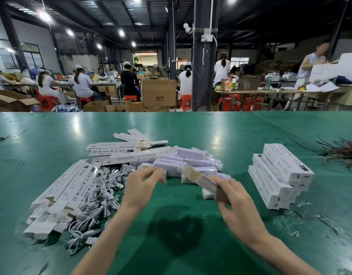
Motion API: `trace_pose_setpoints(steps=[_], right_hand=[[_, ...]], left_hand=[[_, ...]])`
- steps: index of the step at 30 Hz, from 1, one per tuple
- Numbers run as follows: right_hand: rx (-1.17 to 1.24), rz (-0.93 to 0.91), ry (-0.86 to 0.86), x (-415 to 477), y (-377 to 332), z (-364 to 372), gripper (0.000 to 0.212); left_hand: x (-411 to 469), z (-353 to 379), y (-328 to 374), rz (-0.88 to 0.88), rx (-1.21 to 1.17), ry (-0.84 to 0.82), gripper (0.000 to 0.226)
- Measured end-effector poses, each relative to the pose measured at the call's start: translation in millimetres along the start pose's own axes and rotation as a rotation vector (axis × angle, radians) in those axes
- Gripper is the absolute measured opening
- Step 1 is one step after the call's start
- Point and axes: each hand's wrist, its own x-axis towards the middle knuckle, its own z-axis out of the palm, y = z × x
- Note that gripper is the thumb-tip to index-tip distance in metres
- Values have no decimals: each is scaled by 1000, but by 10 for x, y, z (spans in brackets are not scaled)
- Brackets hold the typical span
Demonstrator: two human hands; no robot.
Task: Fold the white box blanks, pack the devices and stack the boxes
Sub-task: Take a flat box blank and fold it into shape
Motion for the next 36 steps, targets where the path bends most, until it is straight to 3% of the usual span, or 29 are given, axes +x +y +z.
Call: trace_pose_setpoints(steps=[2, 3, 5, 8, 14, 16, 19, 25, 29, 31, 33, 36], right_hand=[[62, 44, 25, 21, -1, -7, 59], [82, 49, 30, 23, -9, -5, 58], [92, 38, 29, 14, -30, 7, 57], [89, 21, 20, -3, -46, 28, 56], [125, 20, 13, -15, -48, 41, 55], [128, 22, 9, -18, -44, 39, 55], [126, 26, 6, -20, -34, 40, 55], [132, 31, 9, -15, 7, 51, 57], [137, 16, 9, -15, 28, 67, 59], [152, 6, 20, -8, 30, 77, 59], [193, -16, 43, 2, 38, 76, 63], [284, -50, 71, 22, 60, 69, 61]], left_hand=[[104, -160, -185, 16, 443, 178, 20], [129, -222, -274, -26, 659, 203, 17], [164, -287, -435, -163, 937, 154, 31], [195, -319, -544, -228, 1013, 104, 31], [211, -306, -555, -147, 1178, 125, 20], [210, -291, -512, -99, 1051, 180, 21], [192, -269, -368, -81, 648, 244, 17], [149, -146, -166, -48, 167, 38, 15], [9, 29, 30, -133, -481, -61, 13], [-54, 79, 118, -108, -687, -86, 17], [-116, 112, 213, -29, -728, -71, 21], [-217, 156, 322, 193, -535, 3, 21]])
